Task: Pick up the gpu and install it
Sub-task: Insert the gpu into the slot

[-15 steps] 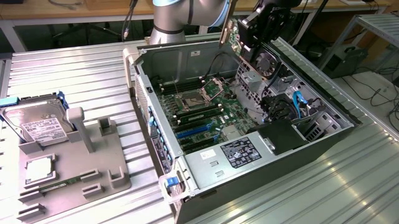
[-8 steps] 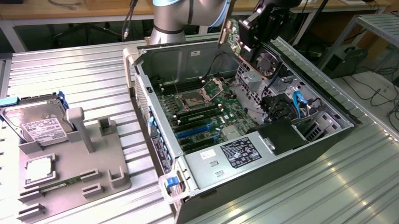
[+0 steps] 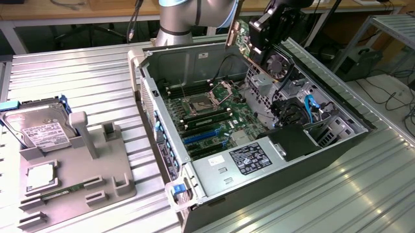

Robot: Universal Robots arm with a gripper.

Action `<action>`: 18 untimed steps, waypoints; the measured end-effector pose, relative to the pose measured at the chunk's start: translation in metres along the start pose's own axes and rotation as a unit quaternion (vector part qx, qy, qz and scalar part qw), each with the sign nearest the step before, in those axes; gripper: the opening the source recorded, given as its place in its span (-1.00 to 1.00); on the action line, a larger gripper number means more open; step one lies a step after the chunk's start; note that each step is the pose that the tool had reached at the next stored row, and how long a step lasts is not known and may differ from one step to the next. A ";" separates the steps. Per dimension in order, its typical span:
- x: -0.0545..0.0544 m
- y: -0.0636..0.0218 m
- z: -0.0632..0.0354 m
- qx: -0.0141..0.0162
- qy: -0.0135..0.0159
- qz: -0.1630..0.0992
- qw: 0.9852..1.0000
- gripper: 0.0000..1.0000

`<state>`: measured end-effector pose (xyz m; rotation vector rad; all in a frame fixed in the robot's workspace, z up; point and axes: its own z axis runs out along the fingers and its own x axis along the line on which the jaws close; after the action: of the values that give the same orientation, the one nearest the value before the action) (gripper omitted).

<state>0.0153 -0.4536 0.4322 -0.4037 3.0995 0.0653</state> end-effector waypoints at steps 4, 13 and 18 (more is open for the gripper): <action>0.000 0.0000 0.0000 0.000 0.000 -0.009 1.000 -0.44; 0.000 0.0000 0.0000 -0.001 0.001 -0.034 0.999 -0.44; 0.000 0.0000 0.0000 -0.001 0.002 -0.052 0.999 -0.44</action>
<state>0.0153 -0.4536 0.4321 -0.5659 3.0762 0.0665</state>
